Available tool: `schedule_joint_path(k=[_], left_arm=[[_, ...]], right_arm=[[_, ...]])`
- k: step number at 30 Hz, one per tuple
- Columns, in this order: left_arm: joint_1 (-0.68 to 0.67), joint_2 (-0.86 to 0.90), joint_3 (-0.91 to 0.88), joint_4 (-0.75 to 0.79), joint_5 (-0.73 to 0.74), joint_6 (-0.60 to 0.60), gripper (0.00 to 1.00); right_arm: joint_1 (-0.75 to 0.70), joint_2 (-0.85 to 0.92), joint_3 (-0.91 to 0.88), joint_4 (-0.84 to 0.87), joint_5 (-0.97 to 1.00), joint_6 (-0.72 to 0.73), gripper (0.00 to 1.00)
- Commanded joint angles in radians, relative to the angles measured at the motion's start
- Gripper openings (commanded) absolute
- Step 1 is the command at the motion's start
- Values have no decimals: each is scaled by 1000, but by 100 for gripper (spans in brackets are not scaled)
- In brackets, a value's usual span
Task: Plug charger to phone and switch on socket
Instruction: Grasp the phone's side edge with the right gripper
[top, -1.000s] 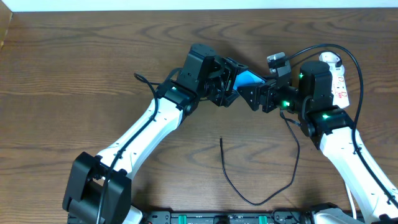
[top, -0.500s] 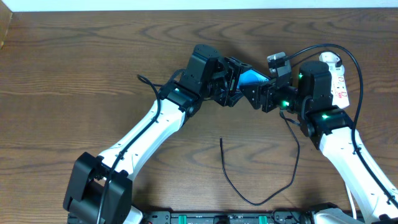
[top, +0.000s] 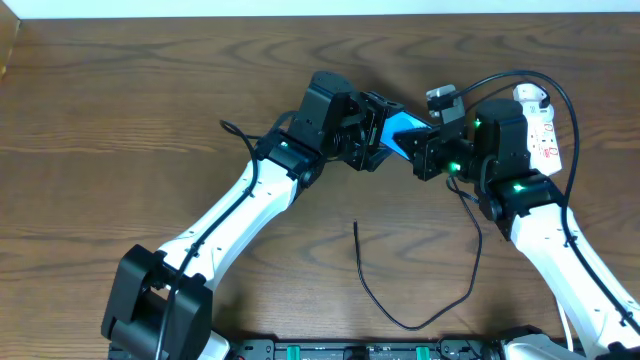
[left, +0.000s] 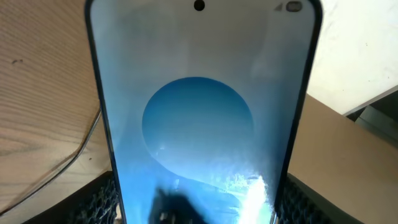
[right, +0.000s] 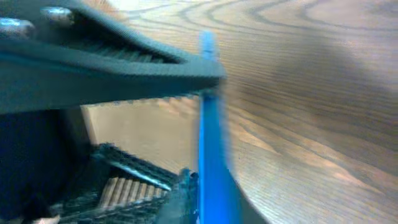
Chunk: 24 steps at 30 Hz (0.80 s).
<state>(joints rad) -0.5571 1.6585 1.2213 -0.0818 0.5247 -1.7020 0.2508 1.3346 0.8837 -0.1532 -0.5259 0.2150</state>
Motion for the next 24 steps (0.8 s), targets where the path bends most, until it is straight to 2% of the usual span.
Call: schedule_joint_path(k=[1,7,8,10,11,12,13,16,19,22,24], left_arm=[[-1,-27,8,13,5,-5,7],[0,-27,8,13,5,-5,7],[0,-27,8,13,5,-3,13],[2,-27,8,13,6,0,45],[5,-27,8,13,7,3,68],[10,-27,8,13,16,3,81],[16,-28,8,14,30,6,86],[55,-28,8,22,114,6,87],[108,-28,8,69,212,37,87],[137,-28,8,125,235,70,87],[154,-28,8,147,235,70,87]], right_arm=[[21,6,18,3,-49,-21,1],[21,6,18,3,-49,-21,1],[21,6,18,4,-48,-21,1],[18,6,18,7,-48,-22,1],[13,6,18,10,-42,-22,1],[8,6,18,11,-30,-21,1],[2,6,18,11,-16,-21,1],[-26,6,18,12,28,-8,1],[-69,6,18,45,34,89,1],[-103,6,18,108,35,274,1],[-128,6,18,180,43,498,1]])
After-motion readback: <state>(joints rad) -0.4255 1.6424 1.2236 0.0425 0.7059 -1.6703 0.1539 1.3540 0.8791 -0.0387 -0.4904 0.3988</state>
